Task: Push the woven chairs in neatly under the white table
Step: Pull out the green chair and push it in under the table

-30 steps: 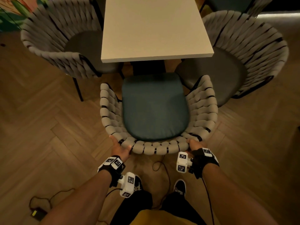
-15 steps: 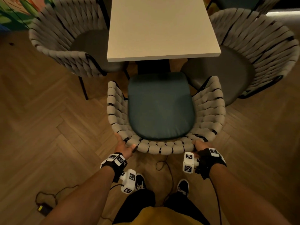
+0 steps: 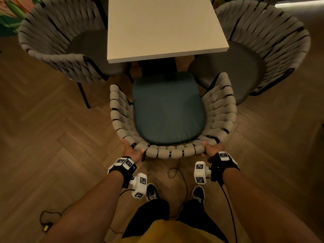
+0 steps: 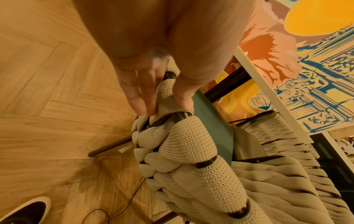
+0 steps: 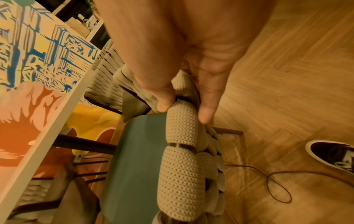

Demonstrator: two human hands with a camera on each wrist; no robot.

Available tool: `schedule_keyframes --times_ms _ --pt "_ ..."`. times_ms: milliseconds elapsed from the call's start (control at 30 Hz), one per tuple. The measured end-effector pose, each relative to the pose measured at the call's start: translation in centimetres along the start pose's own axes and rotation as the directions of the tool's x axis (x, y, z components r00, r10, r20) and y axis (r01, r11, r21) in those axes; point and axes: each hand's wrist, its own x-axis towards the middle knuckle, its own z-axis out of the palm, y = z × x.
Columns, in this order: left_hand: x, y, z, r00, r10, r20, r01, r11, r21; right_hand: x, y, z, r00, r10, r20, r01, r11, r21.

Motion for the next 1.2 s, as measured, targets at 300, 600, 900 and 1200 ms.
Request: schedule_keyframes --times_ms 300,600,900,1200 --pt "-2.8 2.3 0.2 0.994 -0.010 -0.107 0.015 0.999 0.043 0.7 0.4 -0.5 1.000 -0.007 0.016 0.009 0.990 -0.138" --pt "-12.8 7.2 6.9 0.980 0.124 0.156 -0.195 0.753 0.628 2.4 1.4 -5.5 0.972 -0.129 0.194 0.209 0.853 -0.479" --pt "-18.2 18.4 28.2 0.808 0.296 0.509 -0.572 0.597 0.562 8.4 -3.5 -20.9 0.913 -0.193 0.360 0.385 0.701 -0.600" --pt "-19.6 26.7 43.8 0.799 0.322 0.507 -0.559 0.709 0.430 15.4 -11.1 -39.2 0.916 -0.282 0.284 0.400 0.678 -0.617"
